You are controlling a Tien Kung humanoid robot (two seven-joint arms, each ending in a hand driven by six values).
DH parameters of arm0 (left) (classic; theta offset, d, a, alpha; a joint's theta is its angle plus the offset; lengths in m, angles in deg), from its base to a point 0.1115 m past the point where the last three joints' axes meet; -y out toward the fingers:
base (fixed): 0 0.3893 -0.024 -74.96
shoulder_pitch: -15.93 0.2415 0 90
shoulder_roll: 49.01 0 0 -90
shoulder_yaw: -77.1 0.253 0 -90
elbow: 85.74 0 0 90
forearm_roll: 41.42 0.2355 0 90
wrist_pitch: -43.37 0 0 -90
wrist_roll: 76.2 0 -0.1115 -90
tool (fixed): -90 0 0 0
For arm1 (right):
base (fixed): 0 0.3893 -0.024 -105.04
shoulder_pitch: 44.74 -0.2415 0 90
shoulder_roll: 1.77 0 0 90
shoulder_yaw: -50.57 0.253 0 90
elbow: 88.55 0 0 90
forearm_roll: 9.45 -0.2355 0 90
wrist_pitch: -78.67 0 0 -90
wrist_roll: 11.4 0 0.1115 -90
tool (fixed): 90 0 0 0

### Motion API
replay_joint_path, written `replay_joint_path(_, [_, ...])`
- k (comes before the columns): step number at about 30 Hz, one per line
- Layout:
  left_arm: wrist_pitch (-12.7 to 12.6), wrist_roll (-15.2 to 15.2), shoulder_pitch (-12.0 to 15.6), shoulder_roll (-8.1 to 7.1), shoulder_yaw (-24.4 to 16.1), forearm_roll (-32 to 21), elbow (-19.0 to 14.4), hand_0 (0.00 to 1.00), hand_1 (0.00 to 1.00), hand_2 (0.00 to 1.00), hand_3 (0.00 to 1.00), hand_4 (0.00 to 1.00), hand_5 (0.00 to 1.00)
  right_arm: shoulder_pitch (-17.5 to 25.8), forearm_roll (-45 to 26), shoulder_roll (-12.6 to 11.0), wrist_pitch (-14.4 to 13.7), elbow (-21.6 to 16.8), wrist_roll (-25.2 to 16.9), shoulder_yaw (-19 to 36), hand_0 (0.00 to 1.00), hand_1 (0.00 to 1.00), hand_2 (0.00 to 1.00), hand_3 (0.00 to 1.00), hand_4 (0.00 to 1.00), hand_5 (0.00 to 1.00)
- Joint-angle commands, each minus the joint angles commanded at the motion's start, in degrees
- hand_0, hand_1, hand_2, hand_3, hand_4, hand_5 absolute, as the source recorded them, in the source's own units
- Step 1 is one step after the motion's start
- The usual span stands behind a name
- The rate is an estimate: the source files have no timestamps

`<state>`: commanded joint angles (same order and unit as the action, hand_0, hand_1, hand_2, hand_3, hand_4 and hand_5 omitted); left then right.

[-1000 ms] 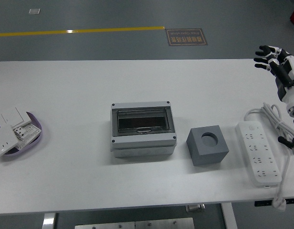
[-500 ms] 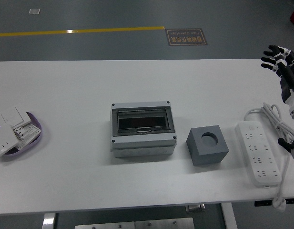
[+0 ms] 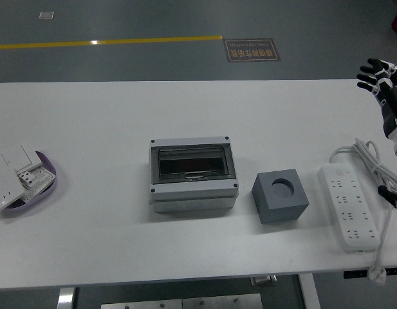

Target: Pick up the cylinder from the cube,place it in the box,flap close box

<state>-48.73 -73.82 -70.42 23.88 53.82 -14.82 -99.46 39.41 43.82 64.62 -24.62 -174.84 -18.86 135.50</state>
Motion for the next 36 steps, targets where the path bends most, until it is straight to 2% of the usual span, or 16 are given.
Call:
replay_joint_path(13, [0.0, 0.0, -0.5, 0.03, 0.1, -0.1, 0.0, 0.593, 0.626, 0.619, 0.637, 0.695, 0.227, -0.2, -0.1, -0.2, 0.0, 0.0, 0.3, 0.1, 0.71, 0.666, 0.653, 0.645, 0.792, 0.553])
replay_joint_path(36, [-0.2, 0.1, -1.0, 1.21, 0.3, -0.2, 0.2, 0.593, 0.627, 0.62, 0.636, 0.695, 0.226, -1.7, -0.3, -0.6, 0.0, 0.0, 0.3, -0.5, 0.705, 0.66, 0.649, 0.641, 0.791, 0.551])
